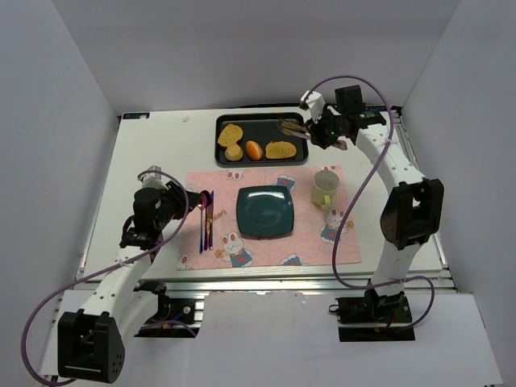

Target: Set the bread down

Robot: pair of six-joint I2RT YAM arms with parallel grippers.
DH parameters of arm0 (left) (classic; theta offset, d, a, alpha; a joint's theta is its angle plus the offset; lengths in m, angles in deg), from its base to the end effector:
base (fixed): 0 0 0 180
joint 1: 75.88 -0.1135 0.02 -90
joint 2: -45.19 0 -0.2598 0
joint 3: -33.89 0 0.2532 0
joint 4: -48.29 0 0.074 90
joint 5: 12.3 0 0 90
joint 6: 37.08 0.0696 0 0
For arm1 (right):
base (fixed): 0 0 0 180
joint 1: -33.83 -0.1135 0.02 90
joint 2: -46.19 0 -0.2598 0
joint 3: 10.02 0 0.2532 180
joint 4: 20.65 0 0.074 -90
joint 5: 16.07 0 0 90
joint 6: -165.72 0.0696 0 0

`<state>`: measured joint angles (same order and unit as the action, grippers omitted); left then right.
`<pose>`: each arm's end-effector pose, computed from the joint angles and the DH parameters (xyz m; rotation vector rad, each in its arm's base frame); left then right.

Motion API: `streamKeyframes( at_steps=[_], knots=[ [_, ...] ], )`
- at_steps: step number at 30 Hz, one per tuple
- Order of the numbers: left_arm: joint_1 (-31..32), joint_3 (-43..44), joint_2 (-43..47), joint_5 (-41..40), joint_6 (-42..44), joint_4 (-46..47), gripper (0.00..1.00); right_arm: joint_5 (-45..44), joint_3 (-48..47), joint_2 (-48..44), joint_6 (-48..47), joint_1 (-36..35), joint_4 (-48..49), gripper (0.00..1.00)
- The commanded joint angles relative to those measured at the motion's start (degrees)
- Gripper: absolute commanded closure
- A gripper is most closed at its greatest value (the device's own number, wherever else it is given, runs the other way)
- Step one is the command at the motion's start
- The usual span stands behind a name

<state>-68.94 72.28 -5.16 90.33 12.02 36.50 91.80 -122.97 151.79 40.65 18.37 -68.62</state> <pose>0.2283 -0.0431 0.2039 -0.4570 2.0036 -0.7496 0.4256 0.1399 0.3048 -1.1019 1.9556 0.1716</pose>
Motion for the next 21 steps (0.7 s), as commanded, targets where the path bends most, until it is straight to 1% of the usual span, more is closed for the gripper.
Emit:
streamKeyframes(
  at_steps=[1, 3, 4, 7, 8, 10, 17, 21],
  knots=[
    [0.3, 1.2, 1.0, -0.6, 0.5, -0.3, 0.60, -3.2, -4.4, 0.1, -11.0, -0.2, -2.7, 0.60],
    [0.2, 1.1, 0.6, -0.5, 0.4, 0.0, 0.60, -4.2, -4.2, -0.1, -16.1, -0.4, -4.3, 0.59],
    [0.3, 1.1, 0.4, -0.6, 0.4, 0.2, 0.60, -5.2, -3.7, -0.6, -20.5, -0.9, -4.3, 0.58],
    [0.3, 1.2, -0.3, -0.3, 0.3, 0.8, 0.60, -8.8, -1.2, -1.6, -26.9, -1.7, -4.2, 0.58],
    [0.2, 1.2, -0.5, -0.2, 0.3, 1.1, 0.60, -9.5, -0.7, -1.8, -30.4, -1.8, -4.2, 0.58],
    [0.2, 1.2, -1.2, 0.0, 0.3, 1.4, 0.60, -10.3, -0.3, -1.7, -35.6, -2.1, -6.3, 0.57],
    [0.3, 1.4, -1.9, 0.1, 0.5, 2.2, 0.60, -14.4, 1.7, -2.0, -46.5, -3.2, -7.5, 0.58],
    [0.3, 1.0, -1.7, -0.1, 0.4, 2.3, 0.60, -15.6, 2.0, -1.5, -48.7, -3.3, -7.5, 0.57]
  ],
)
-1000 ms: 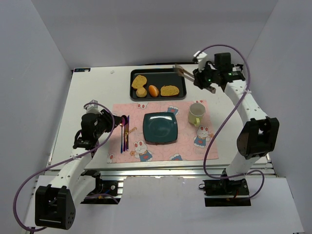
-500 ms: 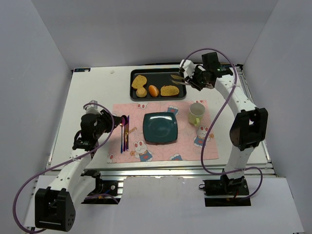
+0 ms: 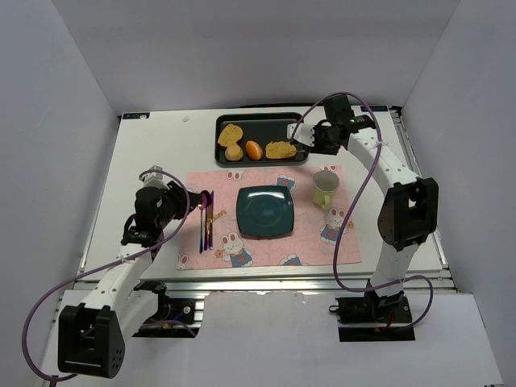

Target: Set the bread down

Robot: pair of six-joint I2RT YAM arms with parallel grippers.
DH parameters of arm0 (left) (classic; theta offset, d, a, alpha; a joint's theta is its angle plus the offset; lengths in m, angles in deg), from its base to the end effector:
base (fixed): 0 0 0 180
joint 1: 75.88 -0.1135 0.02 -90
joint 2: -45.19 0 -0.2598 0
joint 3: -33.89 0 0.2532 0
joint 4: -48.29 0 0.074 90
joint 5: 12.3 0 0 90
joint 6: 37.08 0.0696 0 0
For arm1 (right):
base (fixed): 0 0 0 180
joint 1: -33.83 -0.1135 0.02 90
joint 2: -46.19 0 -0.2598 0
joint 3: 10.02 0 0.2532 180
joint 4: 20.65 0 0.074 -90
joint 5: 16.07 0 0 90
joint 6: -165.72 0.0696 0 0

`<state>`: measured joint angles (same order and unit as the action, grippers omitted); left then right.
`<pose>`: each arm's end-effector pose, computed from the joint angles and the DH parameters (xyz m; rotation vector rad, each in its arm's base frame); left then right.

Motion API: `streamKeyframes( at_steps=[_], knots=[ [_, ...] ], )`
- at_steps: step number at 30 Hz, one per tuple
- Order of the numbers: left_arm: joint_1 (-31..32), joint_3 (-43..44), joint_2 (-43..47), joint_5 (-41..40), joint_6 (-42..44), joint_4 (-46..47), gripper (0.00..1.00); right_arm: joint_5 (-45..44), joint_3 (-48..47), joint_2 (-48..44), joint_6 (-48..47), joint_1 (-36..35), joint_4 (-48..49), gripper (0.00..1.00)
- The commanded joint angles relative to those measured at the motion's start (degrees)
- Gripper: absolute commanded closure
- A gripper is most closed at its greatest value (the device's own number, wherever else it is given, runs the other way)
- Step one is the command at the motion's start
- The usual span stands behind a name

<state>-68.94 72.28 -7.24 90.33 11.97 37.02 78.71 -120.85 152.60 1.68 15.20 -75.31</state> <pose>0.2320 -0.0436 0.1973 -0.4684 2.0296 -0.7442 0.4128 0.1453 0.2720 -1.8130 1.6789 -0.3241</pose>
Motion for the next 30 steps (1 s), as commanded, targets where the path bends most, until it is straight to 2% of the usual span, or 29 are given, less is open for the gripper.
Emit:
streamKeyframes(
  at_steps=[1, 30],
  knots=[
    [0.3, 0.9, 0.4, 0.0, 0.4, 1.9, 0.60, -2.7, -0.1, -2.3, -10.0, -0.3, -0.6, 0.57],
    [0.4, 1.3, -0.4, -0.1, 0.4, 2.0, 0.60, -4.5, 2.8, 1.8, -14.6, -1.2, 1.9, 0.55]
  ],
)
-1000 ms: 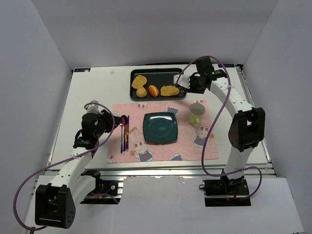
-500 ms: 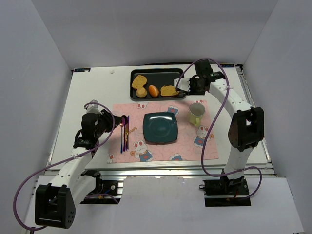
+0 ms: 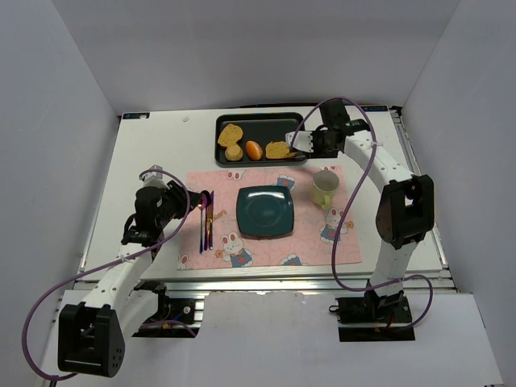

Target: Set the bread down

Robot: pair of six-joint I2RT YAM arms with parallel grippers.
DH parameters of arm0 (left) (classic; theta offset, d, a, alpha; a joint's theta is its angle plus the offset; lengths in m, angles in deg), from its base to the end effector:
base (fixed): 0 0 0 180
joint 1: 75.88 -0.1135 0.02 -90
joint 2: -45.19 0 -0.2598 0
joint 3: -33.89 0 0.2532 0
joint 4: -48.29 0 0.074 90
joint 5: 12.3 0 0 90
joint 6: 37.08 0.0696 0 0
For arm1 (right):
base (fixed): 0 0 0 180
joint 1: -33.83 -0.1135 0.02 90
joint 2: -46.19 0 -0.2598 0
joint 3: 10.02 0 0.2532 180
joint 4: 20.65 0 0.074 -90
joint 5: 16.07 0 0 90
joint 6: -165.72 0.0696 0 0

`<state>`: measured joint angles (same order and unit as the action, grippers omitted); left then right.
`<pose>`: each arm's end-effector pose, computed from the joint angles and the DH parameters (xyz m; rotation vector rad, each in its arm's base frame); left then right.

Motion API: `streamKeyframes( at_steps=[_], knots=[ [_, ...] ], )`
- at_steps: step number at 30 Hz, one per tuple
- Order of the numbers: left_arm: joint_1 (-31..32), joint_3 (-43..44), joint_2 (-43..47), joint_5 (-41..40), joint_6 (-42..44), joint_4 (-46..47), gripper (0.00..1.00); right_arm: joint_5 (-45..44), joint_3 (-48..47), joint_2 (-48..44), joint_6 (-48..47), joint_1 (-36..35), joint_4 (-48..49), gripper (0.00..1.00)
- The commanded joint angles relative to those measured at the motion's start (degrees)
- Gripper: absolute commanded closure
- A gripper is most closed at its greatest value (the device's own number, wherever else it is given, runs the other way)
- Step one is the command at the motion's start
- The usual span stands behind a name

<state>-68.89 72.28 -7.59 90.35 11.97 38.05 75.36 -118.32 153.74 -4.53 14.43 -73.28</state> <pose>0.2335 -0.0440 0.1983 -0.4628 2.0186 -0.7477 0.4146 0.1478 0.2516 -1.9359 1.6203 -0.4145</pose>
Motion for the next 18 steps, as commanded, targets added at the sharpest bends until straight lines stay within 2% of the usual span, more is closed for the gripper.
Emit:
streamKeyframes(
  at_steps=[1, 13, 15, 18],
  knots=[
    [0.2, 1.3, 0.0, 0.0, 0.4, 1.0, 0.60, -1.3, 0.4, 0.7, -8.5, -0.6, -0.1, 0.55],
    [0.2, 1.2, -0.1, -0.3, 0.6, 0.8, 0.60, -1.2, 0.2, 3.3, -7.9, -2.1, 3.1, 0.56],
    [0.3, 1.2, -0.1, -0.3, 0.6, 0.8, 0.60, -2.8, 0.2, 3.8, -7.6, -2.4, 3.6, 0.59],
    [0.2, 1.2, 0.0, -0.3, 0.6, 0.8, 0.60, -3.5, 0.2, 4.1, -6.9, -2.5, 3.9, 0.75]
  ],
)
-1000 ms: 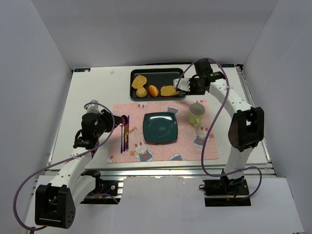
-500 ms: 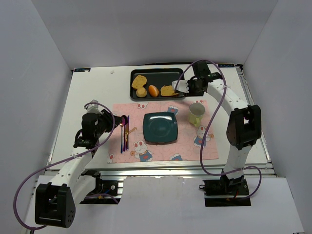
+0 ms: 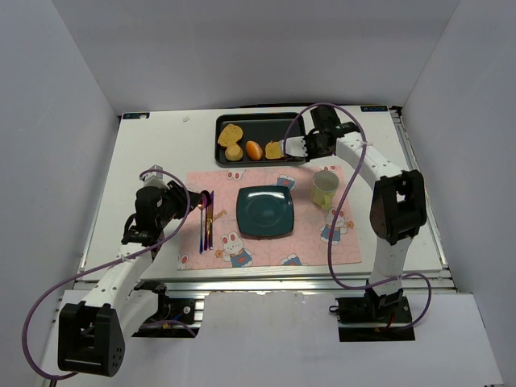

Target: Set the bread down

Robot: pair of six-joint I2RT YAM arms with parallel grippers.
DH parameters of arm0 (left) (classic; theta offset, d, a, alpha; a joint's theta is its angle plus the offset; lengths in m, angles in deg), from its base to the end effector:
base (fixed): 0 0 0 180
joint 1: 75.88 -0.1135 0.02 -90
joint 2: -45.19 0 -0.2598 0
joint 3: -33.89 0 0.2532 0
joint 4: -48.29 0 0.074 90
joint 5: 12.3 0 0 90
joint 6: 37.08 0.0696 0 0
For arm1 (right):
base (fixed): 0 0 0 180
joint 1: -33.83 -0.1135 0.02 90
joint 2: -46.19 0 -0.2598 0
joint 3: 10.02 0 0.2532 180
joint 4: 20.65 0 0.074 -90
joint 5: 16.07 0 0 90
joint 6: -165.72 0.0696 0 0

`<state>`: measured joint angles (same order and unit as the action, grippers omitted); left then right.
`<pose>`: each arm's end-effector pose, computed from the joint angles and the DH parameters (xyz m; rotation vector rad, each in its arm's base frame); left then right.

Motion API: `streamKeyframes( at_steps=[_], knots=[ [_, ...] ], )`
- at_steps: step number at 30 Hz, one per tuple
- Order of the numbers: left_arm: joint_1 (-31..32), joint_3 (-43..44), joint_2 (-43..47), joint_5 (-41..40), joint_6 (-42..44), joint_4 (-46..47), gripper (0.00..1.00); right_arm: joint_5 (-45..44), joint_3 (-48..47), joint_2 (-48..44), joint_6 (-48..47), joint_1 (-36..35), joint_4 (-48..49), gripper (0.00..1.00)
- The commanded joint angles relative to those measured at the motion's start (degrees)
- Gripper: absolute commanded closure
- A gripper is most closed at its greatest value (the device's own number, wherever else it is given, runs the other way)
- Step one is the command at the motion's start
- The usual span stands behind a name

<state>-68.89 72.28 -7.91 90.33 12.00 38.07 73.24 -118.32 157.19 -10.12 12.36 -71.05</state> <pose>0.2340 -0.0440 0.1971 -0.4645 2.0236 -0.7459 0.4212 0.1647 0.2293 -2.0615 1.5232 -0.4685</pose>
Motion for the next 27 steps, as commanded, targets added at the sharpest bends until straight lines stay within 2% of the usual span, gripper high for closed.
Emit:
streamKeyframes(
  at_steps=[1, 4, 7, 10, 12, 16, 21, 27],
  knots=[
    [0.3, 1.2, 0.4, -0.3, 0.6, 0.7, 0.60, -1.2, 0.1, 0.4, -0.8, -0.4, 2.5, 0.85],
    [0.3, 1.3, 0.5, -0.3, 0.5, 0.7, 0.60, -0.2, 0.0, -1.5, 2.2, -0.3, 4.7, 0.95],
    [0.3, 1.6, 0.5, -0.3, 0.5, 0.7, 0.60, 2.6, -0.9, -4.7, 8.0, -0.3, 6.1, 1.00],
    [0.3, 1.9, 0.5, -0.3, 0.5, 0.8, 0.60, 5.9, -3.2, -8.1, 14.9, -0.4, 3.3, 1.00],
    [0.3, 1.8, 0.4, -0.4, 0.5, 1.0, 0.60, 8.0, -1.5, -10.6, 16.8, -0.5, 0.7, 1.00],
    [0.2, 1.8, 0.2, -0.2, 0.7, 1.3, 0.60, 13.5, 8.9, -20.6, 16.7, -2.7, -2.8, 0.99],
    [0.3, 1.9, 0.0, -0.1, 0.7, 1.2, 0.60, 14.1, 25.5, -31.2, 18.2, -8.0, -4.1, 0.96],
    [0.2, 1.9, 0.4, 0.1, 0.7, 0.8, 0.60, 13.6, 31.7, -34.1, 23.2, -11.3, -3.1, 0.90]
  ],
)
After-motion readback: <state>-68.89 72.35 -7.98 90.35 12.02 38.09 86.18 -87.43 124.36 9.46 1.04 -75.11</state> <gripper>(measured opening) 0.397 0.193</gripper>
